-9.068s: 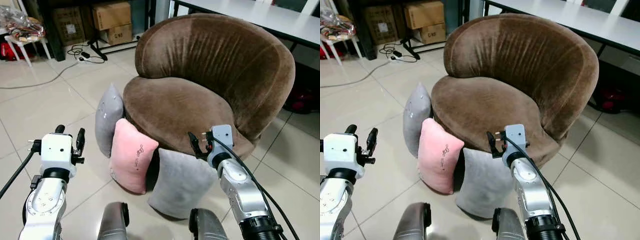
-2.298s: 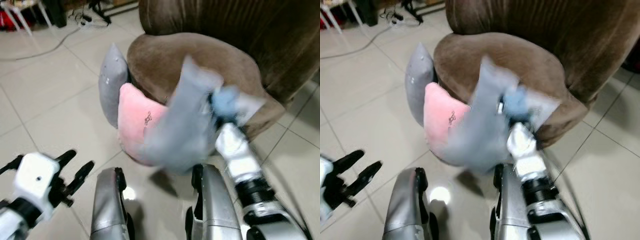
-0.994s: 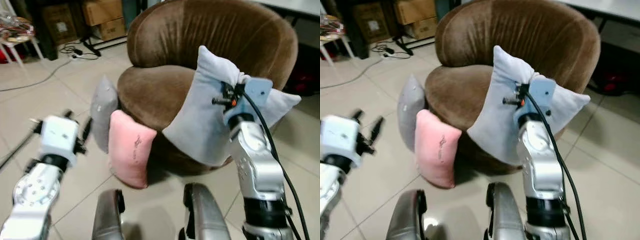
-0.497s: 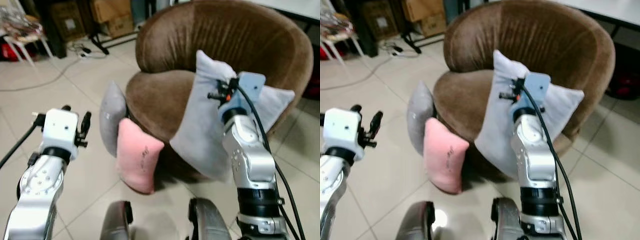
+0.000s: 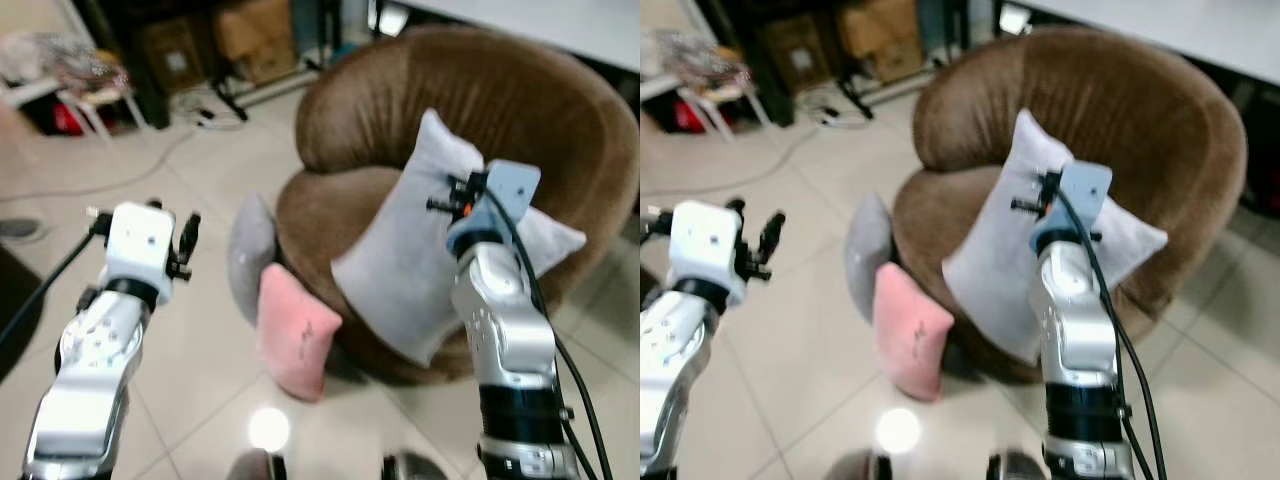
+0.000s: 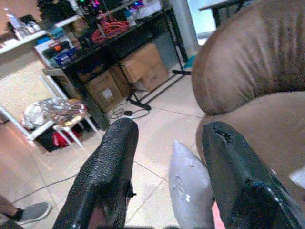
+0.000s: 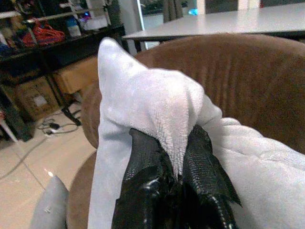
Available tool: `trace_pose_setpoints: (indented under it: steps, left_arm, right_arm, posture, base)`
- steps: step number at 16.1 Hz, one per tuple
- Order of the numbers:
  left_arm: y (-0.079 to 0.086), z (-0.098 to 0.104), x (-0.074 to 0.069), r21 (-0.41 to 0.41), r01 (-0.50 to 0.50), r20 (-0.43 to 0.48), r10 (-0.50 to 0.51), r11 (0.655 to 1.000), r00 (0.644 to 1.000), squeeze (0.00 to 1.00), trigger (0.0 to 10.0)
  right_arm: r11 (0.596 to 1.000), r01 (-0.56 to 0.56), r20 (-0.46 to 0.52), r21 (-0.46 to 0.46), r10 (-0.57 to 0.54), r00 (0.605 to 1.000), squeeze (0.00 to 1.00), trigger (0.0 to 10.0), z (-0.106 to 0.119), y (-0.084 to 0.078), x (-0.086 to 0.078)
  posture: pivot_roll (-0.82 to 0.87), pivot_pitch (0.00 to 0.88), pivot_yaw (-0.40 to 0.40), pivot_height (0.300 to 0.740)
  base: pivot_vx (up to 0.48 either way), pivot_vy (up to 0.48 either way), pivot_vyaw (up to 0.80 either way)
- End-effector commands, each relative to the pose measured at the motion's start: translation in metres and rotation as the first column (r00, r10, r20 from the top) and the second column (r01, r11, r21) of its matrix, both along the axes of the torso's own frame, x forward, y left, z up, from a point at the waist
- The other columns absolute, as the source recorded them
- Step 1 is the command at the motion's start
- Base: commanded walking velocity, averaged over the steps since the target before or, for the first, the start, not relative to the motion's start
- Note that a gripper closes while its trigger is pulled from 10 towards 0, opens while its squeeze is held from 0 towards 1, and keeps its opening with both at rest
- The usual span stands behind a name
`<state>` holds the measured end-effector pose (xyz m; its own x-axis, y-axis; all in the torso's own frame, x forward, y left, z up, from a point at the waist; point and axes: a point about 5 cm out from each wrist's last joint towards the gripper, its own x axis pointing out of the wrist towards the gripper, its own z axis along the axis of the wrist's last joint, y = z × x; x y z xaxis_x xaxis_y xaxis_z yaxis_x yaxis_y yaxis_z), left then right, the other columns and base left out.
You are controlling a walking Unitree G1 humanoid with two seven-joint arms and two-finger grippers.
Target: Move the pillow to the sofa from floor
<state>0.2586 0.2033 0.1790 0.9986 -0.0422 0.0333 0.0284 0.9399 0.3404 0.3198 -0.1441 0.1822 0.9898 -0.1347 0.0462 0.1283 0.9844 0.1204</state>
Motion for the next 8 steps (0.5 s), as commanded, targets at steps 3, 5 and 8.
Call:
trace_pose_setpoints:
  steps: [3,5,8]
  left_arm:
    - [0.0,-0.007,0.002,-0.012,-0.034,-0.005,0.034,0.999,0.999,0.0,10.0]
    - [0.0,-0.009,0.001,0.0,-0.038,-0.007,0.038,0.999,0.999,0.0,10.0]
    - [0.003,-0.015,0.001,0.007,-0.064,-0.01,0.064,0.998,0.998,0.0,10.0]
  right_arm:
    - [1.0,-0.001,0.05,-0.026,0.002,0.999,0.0,10.0,0.013,0.001,0.005]
    - [0.999,-0.008,0.046,-0.035,0.01,0.999,0.0,10.0,0.011,-0.001,0.004]
    - [0.997,-0.054,0.006,-0.049,0.054,0.998,0.0,10.0,-0.001,0.001,0.0]
  posture:
    - [-0.05,0.0,0.051,0.74]
    - [-0.05,0.0,0.046,0.74]
    - [-0.04,0.0,0.046,0.74]
  base:
    - [0.0,0.0,0.0]
    - [0.0,0.0,0.0]
    - [0.0,0.0,0.0]
